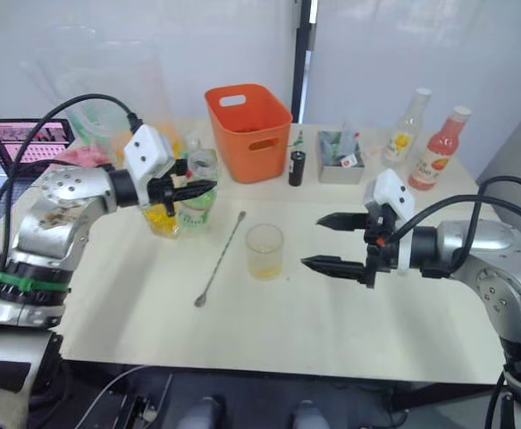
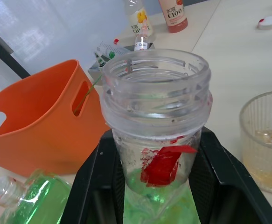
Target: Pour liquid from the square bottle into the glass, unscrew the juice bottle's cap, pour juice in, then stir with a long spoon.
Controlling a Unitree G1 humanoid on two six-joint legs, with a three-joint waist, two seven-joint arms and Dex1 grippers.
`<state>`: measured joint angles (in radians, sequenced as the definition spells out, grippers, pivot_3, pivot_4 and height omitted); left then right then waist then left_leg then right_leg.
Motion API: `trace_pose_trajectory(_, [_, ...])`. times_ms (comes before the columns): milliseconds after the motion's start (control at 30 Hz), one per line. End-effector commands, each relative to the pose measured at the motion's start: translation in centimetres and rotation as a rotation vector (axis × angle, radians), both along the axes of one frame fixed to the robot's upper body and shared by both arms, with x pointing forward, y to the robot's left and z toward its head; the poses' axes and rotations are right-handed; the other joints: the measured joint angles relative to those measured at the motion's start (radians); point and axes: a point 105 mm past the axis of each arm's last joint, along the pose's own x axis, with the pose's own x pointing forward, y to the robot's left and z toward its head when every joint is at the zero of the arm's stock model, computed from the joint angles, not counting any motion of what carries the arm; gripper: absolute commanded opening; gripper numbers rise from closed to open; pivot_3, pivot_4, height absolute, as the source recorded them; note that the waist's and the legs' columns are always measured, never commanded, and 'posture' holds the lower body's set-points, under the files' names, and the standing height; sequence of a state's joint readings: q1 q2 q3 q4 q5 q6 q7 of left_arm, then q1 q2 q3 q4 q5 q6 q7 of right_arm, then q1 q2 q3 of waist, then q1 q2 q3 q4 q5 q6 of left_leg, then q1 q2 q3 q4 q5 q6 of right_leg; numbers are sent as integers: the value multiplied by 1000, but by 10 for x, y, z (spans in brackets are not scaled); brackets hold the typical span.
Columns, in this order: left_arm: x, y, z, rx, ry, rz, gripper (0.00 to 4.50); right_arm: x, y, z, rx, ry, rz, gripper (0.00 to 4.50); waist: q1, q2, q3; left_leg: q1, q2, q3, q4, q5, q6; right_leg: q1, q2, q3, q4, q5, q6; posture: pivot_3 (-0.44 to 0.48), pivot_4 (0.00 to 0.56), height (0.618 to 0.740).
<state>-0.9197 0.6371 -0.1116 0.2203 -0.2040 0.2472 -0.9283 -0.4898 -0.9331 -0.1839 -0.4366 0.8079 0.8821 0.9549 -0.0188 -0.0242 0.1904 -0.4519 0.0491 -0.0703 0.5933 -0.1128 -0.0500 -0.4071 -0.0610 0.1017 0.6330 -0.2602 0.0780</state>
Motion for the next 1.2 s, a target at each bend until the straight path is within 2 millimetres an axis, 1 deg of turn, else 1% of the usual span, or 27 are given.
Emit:
trace_pose_trajectory(33, [3,-16,24,8,-164,-42,1364,-7,1,11,11,-65,-20,4479,3,0,0,0,0,0,0,0,0,0,0,0,0,0,0,0,150,740])
trace_pose_trajectory(133, [15,-26,22,36,-243,-28,1364,-8,0,11,37,-49,-65,4479,4,0,0,-1,0,0,0,0,0,0,0,0,0,0,0,0,150,740])
trace_pose_trajectory(200, [22,-32,22,54,-295,-12,1364,-8,-1,12,55,-47,-93,4479,4,0,0,-1,0,0,1,0,0,0,0,0,0,2,-3,0,150,740])
trace_pose_trajectory(367, [29,-42,15,153,-426,-9,1364,-9,-7,8,58,-51,-169,4479,2,0,0,-1,0,0,1,0,0,0,0,0,0,3,-3,0,150,740])
trace_pose_trajectory(467, [34,-45,7,190,-440,-1,1364,-10,-11,2,37,-43,-194,4479,2,0,0,-1,0,0,1,0,0,0,0,0,1,3,-3,0,150,740])
trace_pose_trajectory(500, [33,-48,4,219,-466,-10,1364,-9,-13,1,35,-42,-206,4479,2,0,0,-1,0,0,1,0,0,0,0,0,1,3,-3,0,150,740])
trace_pose_trajectory(600, [33,-54,3,231,-521,-18,1364,-9,-13,0,44,-37,-213,4479,3,0,0,-1,-1,0,2,0,0,0,0,0,1,3,-2,0,150,740])
trace_pose_trajectory(700, [32,-56,-1,246,-555,-30,1364,-10,-11,-1,47,-33,-210,4479,4,0,0,-2,-1,0,2,0,0,0,0,0,1,3,-2,0,150,740])
trace_pose_trajectory(767, [25,-60,-3,252,-603,-71,1364,-9,-11,-3,43,-34,-215,4479,2,0,0,-2,-1,-1,2,0,0,0,0,0,1,3,-2,0,150,740])
trace_pose_trajectory(900, [16,-64,-11,270,-629,-127,1364,-9,-9,-7,33,-30,-209,4479,2,0,0,-2,-1,-1,3,0,0,0,0,0,3,4,-4,0,150,740])
trace_pose_trajectory(967, [15,-64,-16,292,-637,-141,1364,-9,-8,-7,33,-27,-204,4479,1,0,0,-1,-1,-1,4,0,0,0,0,0,5,4,-4,0,150,740])
trace_pose_trajectory(1067, [15,-63,-17,321,-667,-141,1364,-8,-8,-7,34,-28,-202,4479,1,0,0,-1,-1,-1,6,0,0,0,0,0,8,3,-2,0,150,740])
trace_pose_trajectory(1200, [21,-59,-18,332,-684,-95,1364,-8,-6,-7,39,-25,-192,4479,1,0,0,-1,-1,-1,9,0,0,0,0,0,9,2,0,0,150,740])
